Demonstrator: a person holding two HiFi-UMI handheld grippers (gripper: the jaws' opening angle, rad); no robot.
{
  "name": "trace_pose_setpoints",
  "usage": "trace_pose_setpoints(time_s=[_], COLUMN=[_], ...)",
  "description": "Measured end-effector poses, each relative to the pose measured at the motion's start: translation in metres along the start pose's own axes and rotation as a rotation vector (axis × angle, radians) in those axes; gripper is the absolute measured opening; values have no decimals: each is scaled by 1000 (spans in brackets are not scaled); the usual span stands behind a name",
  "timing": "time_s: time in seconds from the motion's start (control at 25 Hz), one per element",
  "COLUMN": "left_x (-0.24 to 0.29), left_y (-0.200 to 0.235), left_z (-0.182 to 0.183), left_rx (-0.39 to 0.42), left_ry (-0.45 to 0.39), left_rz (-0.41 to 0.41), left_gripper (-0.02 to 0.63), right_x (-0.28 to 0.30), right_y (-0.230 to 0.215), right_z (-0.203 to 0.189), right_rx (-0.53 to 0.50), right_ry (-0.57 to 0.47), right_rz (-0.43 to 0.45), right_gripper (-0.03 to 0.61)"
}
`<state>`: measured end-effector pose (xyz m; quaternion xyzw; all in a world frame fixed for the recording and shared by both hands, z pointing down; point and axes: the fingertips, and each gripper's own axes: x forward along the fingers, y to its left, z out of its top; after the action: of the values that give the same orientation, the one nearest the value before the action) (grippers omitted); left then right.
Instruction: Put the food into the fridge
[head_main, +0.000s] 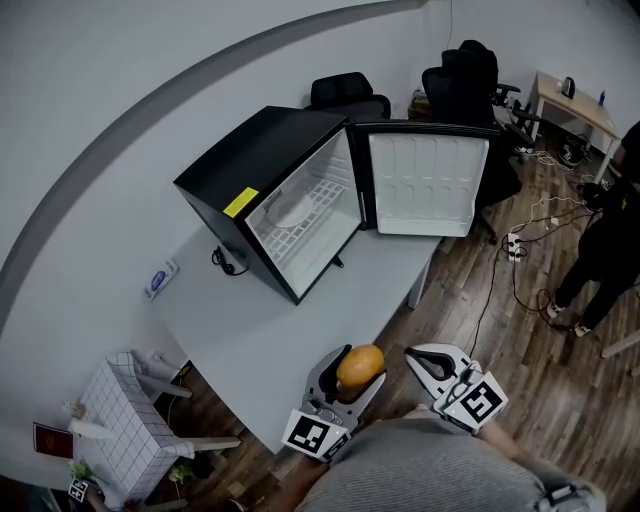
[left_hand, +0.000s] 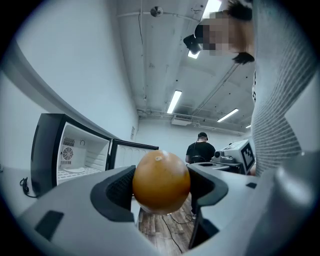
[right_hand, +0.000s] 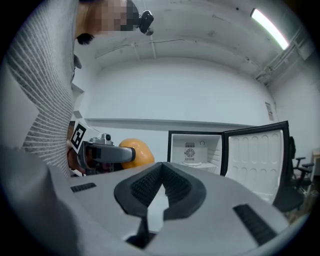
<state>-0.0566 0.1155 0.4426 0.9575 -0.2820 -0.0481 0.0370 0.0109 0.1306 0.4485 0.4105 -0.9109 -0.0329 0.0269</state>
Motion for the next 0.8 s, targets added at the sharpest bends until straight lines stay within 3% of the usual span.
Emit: trace_pose_setpoints(time_s=[0.4,0.8], left_x=[17,39], left_y=[-8,-13], left_z=[6,14], left_rx=[3,-11], left_ry=[-8,-20], left_rz=[20,77], left_gripper=[325,325], right_x=[-11,-13], right_y=[-18,-42], right_z=[12,17], right_rx=[58,43], right_ry=[-76,-52], right_rz=[24,85], right_gripper=[12,12])
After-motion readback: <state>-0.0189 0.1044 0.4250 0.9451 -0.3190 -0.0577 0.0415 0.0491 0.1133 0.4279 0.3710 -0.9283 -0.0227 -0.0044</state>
